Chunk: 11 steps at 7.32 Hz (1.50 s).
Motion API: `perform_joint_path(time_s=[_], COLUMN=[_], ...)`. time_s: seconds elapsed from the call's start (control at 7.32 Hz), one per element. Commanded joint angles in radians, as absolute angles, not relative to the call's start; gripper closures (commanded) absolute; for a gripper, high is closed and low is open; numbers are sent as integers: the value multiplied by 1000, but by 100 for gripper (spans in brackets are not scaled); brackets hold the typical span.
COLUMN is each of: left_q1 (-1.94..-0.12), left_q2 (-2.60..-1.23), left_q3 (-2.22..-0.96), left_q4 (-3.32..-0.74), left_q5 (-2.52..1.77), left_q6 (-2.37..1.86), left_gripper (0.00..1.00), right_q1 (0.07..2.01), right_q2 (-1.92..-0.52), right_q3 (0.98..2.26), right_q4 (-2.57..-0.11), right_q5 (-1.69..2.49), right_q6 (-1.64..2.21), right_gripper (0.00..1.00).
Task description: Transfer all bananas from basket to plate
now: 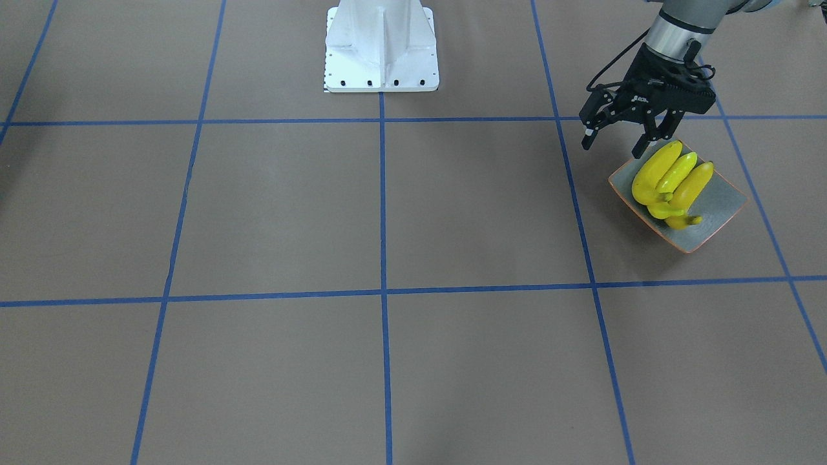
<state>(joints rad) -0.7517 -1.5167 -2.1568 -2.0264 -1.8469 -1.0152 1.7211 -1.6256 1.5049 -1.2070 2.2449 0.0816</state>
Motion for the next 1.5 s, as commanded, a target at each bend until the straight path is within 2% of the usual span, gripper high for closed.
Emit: perform_joint_path(time_s=[0.0,0.68,1.37], left_q1=[-752,-750,-749], left_q2=[-1517,-1523,-1526], left_q3=[-2155,-2151,-2148], left_q4=[-2026,-2026,-2028], left_q5=[-1847,-1847,-1848], left_q6=[-1014,-1015,-1015], left_gripper=[0,0,0], right_q1=[1721,1717,1629], right_q2=[-1615,-1479,-1316], right_q3=[1505,1509,1516], right_q4=[-1210,-1296,-1325], right_q5=[2244,2250,2342], right_q6=[83,106,302], right_gripper=[100,100,100])
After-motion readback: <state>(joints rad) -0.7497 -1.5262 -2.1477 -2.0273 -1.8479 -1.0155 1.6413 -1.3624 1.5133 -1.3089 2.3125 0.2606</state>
